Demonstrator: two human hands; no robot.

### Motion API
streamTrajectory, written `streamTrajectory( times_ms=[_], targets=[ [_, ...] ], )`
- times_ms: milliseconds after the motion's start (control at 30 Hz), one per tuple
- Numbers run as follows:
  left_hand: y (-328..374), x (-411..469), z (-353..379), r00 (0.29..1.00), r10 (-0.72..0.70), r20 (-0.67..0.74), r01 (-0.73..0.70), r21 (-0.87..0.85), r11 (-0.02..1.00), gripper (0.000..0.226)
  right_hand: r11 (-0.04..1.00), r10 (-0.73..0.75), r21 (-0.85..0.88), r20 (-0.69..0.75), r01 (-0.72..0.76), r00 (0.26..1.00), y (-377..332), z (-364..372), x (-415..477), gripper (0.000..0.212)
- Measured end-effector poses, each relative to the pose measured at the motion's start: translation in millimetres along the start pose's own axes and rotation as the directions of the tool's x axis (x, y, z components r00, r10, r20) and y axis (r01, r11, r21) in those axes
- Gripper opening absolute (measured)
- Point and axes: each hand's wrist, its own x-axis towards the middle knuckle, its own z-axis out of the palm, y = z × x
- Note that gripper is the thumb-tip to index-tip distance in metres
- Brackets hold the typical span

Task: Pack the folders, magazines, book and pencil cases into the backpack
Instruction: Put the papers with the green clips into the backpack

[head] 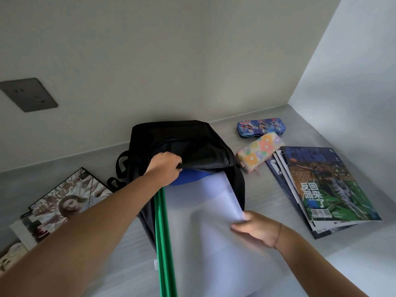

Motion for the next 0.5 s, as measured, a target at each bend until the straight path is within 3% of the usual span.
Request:
streamTrajectory(
  times_ms=[167, 267, 367, 500],
  targets=[
    [2, -2, 6, 1.0, -0.01, 0.004, 0.01, -0.013, 1.0, 0.019, 0.995, 0.093, -0.044, 0.002, -0.092, 0.996, -1, -3, 9, 0.011],
    [2, -4, 12, 1.0, -0.004, 0.017, 0.004, -0.005, 1.0, 0.019, 0.99, 0.092, -0.091, -0.195, -0.111, 0.976, 2, -4, 15, 0.04],
    [3, -5, 14, 0.999, 0.018, 0.027, -0.018, -0.001, 1.0, 0.018, 0.98, -0.026, -0.19, -0.379, -0.05, 0.925, 3, 4, 25, 0.03],
    [3, -4, 11, 1.0, 0.029, -0.004, -0.029, -0.016, 0.999, 0.018, 0.964, -0.005, -0.247, -0.377, -0.096, 0.926, 4, 10, 35, 0.033]
  ],
)
